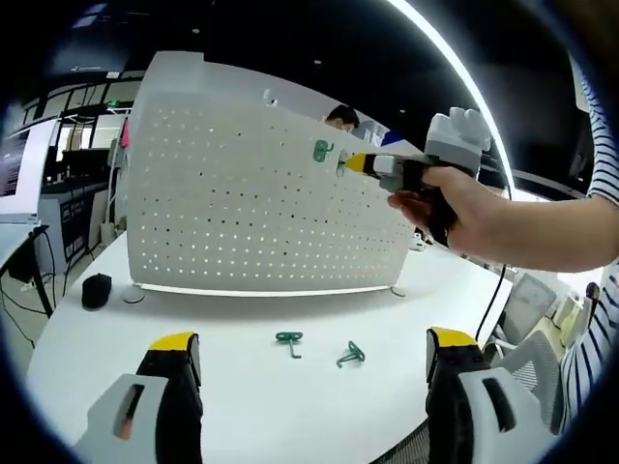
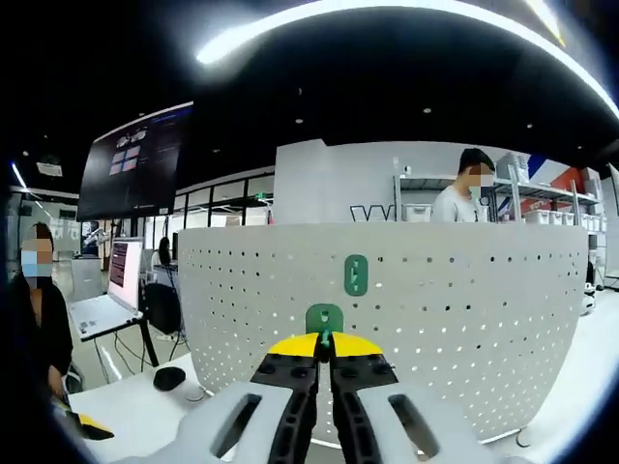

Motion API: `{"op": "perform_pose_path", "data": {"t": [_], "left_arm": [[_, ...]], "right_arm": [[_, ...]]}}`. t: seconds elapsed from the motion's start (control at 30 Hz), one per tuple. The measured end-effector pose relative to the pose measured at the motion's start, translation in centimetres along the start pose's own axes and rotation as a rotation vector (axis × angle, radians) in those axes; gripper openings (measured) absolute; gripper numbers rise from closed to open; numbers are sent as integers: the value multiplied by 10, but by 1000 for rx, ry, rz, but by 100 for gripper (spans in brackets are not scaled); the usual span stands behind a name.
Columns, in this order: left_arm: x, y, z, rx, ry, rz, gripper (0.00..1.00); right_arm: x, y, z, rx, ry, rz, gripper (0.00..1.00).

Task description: Insert the hook assembly into the mounting plate slot until the hook locks in place.

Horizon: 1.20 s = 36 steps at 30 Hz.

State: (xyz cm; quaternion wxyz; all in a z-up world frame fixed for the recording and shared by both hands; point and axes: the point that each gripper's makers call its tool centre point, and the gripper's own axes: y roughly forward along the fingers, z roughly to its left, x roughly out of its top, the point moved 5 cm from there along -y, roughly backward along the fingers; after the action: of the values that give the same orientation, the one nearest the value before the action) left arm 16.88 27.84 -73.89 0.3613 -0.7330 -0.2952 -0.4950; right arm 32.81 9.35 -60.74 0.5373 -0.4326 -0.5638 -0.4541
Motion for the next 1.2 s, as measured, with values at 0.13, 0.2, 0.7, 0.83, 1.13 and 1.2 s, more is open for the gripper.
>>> {"op": "perform_pose_path", "data": {"t": [0.13,0.2,0.7,0.83,1.13,1.2], "left_arm": [[2,-1,3,19,-9,-12,100],[1,-1,3,19,-9,-10,100],[-1,0,3,20,-1,7,100],[-1,0,3,17,0,7,100],[0,0,2,16,-5,2,100],[0,0,2,16,-4,2,100]], "right_arm": [[2,9,-8,-17,-4,-13,0],[3,12,-12,-21,-4,-20,0],[10,27,-23,-57,-20,-49,0],[12,32,-24,-60,-30,-55,0],[18,40,-33,-84,-49,-70,0],[20,41,-37,-97,-56,-75,0]]}}
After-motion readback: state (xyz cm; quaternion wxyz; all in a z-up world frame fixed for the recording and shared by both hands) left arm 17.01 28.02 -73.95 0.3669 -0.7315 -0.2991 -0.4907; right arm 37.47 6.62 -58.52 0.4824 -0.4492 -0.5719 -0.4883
